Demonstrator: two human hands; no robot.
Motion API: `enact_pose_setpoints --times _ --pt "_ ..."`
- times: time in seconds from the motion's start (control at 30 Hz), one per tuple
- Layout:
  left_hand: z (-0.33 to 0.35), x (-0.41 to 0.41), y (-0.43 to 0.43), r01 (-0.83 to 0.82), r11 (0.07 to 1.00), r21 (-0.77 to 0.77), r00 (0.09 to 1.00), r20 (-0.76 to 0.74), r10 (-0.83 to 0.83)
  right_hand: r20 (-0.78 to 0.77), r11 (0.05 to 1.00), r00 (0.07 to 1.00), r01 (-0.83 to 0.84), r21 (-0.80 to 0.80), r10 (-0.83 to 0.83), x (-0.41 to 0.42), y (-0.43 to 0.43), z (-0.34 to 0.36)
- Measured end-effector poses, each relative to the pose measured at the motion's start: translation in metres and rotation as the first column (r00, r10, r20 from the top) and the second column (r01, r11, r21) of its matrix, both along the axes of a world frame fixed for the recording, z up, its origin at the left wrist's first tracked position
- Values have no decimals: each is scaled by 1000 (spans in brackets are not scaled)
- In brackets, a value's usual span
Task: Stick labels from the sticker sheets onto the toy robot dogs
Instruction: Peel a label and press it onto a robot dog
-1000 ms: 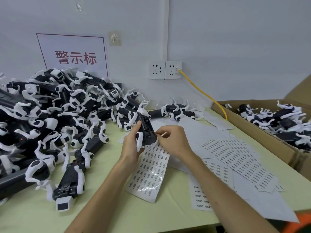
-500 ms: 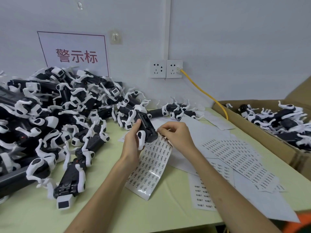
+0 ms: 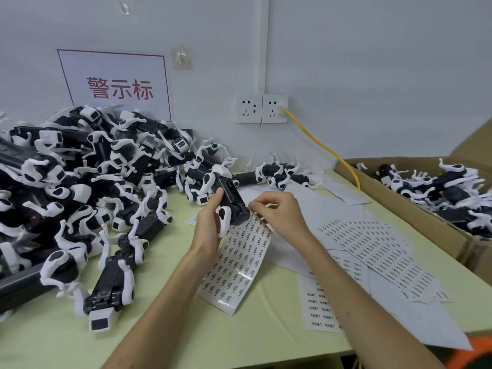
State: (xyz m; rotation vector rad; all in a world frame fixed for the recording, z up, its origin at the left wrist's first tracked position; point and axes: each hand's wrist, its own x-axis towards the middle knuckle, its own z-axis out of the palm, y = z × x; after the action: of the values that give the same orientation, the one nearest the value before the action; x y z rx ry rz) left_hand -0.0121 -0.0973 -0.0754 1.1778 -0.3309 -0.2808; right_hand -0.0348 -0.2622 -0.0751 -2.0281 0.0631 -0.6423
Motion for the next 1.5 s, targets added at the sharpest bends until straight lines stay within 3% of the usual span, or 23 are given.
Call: enact_pose_setpoints --times 0.23,0.4,0.5,0.67,0.8,1.0,1.23,1.5 --pt "1 0 0 -30 999 22 998 -56 32 37 997 997 64 43 -66 2 2 -2" --pt "-1 -1 -2 -177 980 87 979 -90 184 100 980 994 25 198 -45 -2 -4 2" --pt "-2 2 0 -282 953 115 959 -11 285 98 974 995 -31 225 9 -3 -2 2" --pt "1 1 3 -94 984 154 994 -36 100 100 971 991 -112 212 93 -3 3 3" --pt "1 1 4 -18 992 127 998 -52 25 98 976 988 -132 175 116 -4 2 3" --pt "4 0 8 -45 996 74 996 -76 51 57 990 991 -125 59 121 -4 4 -1" --pt "4 -1 4 -47 993 106 994 -92 57 76 994 995 -57 -98 65 0 5 -9" --pt "2 0 3 -9 992 129 993 -112 24 113 987 993 -26 -157 44 4 2 -13"
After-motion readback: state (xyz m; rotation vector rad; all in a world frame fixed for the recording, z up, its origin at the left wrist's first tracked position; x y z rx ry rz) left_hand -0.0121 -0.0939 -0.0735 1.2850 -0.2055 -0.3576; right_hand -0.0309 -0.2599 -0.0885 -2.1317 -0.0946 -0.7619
